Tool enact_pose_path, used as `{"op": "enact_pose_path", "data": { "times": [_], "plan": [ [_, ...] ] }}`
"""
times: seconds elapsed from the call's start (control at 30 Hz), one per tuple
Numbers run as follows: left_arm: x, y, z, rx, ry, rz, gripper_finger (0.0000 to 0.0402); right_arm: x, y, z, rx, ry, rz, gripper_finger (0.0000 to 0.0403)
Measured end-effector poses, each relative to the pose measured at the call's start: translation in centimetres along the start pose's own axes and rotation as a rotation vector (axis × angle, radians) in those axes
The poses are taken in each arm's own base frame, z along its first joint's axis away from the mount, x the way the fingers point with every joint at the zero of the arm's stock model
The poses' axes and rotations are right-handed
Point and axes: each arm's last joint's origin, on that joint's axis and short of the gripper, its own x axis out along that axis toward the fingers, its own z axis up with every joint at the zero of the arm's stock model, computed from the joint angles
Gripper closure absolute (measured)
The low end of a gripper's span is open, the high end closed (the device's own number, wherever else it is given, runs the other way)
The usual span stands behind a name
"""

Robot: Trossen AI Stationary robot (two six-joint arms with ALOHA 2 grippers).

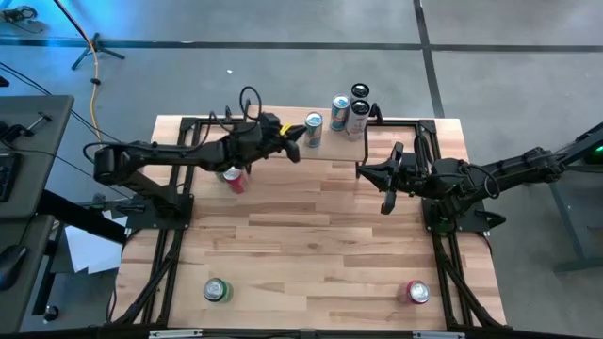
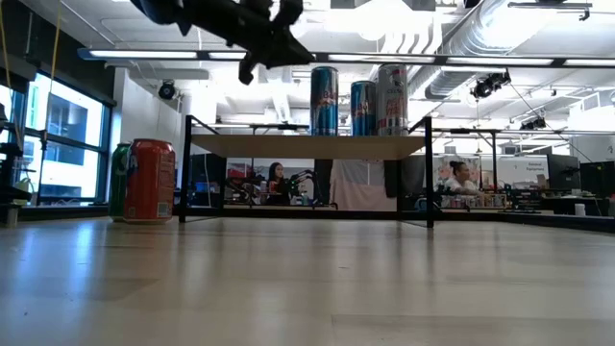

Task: Place canned beverage on shelf
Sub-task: Put the blue soda can on the shelf aligned with the other blue soda can

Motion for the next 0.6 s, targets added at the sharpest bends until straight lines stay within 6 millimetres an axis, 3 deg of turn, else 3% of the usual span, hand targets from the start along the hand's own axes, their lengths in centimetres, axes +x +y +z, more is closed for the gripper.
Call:
{"op": "enact_pose_path", "data": {
  "times": [0.37,0.6],
  "plan": [
    [-3.3,0.3,2.2,0.112,0.054,0.004,0.0401,0.0,0.0,0.0,-0.002,0.001,0.0,0.0403],
    [-4.2,0.3,3.1,0.146,0.034,-0.032,0.0401,0.0,0.0,0.0,0.0,0.001,0.0,0.0403]
  ]
}}
